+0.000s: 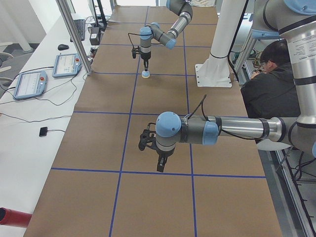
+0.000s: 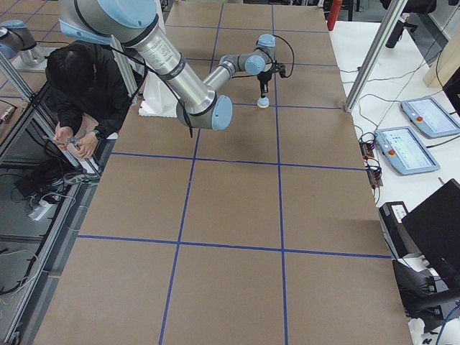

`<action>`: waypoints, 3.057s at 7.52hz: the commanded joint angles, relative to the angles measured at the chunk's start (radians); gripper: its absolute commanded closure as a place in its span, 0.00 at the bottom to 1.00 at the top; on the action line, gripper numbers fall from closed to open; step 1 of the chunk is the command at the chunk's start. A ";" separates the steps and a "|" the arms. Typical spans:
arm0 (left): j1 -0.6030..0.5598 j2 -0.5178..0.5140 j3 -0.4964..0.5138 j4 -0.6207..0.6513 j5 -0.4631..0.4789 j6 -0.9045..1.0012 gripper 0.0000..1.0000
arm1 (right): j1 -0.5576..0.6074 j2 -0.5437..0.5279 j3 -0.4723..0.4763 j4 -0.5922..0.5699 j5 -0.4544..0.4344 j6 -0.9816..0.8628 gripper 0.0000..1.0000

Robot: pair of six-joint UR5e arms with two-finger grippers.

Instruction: Place and press bell with both arms

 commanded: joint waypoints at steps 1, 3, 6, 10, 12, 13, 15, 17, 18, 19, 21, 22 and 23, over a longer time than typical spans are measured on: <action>0.000 0.000 0.000 0.000 0.000 0.000 0.00 | -0.004 0.001 -0.014 0.003 -0.005 0.000 1.00; 0.000 0.000 0.000 0.000 0.000 0.000 0.00 | -0.004 0.003 -0.012 0.003 -0.003 0.000 1.00; 0.000 0.000 0.011 0.000 0.002 0.003 0.00 | 0.031 0.015 0.017 0.000 0.009 -0.003 0.62; 0.000 -0.002 0.017 0.000 0.000 -0.023 0.00 | 0.185 -0.074 0.154 -0.066 0.120 -0.017 0.01; 0.002 -0.018 -0.004 0.000 0.009 -0.127 0.00 | 0.293 -0.228 0.273 -0.068 0.182 -0.165 0.01; 0.000 -0.021 -0.008 0.003 0.011 -0.123 0.00 | 0.368 -0.275 0.288 -0.068 0.249 -0.245 0.01; -0.002 -0.015 -0.038 0.014 0.012 -0.118 0.00 | 0.513 -0.368 0.295 -0.068 0.316 -0.445 0.01; -0.003 0.000 -0.038 0.006 0.041 -0.110 0.00 | 0.702 -0.503 0.293 -0.069 0.407 -0.741 0.01; -0.003 -0.006 -0.038 0.003 0.081 -0.106 0.00 | 0.788 -0.580 0.293 -0.069 0.437 -0.875 0.01; -0.002 -0.008 -0.037 0.008 0.086 -0.103 0.00 | 0.839 -0.652 0.284 -0.069 0.440 -1.008 0.01; -0.003 -0.011 -0.023 0.012 0.086 -0.103 0.00 | 0.938 -0.749 0.293 -0.092 0.442 -1.068 0.01; -0.003 -0.009 -0.026 0.012 0.080 -0.103 0.00 | 0.975 -0.789 0.295 -0.097 0.440 -1.103 0.01; -0.003 -0.005 -0.023 0.015 0.077 -0.107 0.00 | 1.030 -0.836 0.298 -0.101 0.440 -1.114 0.01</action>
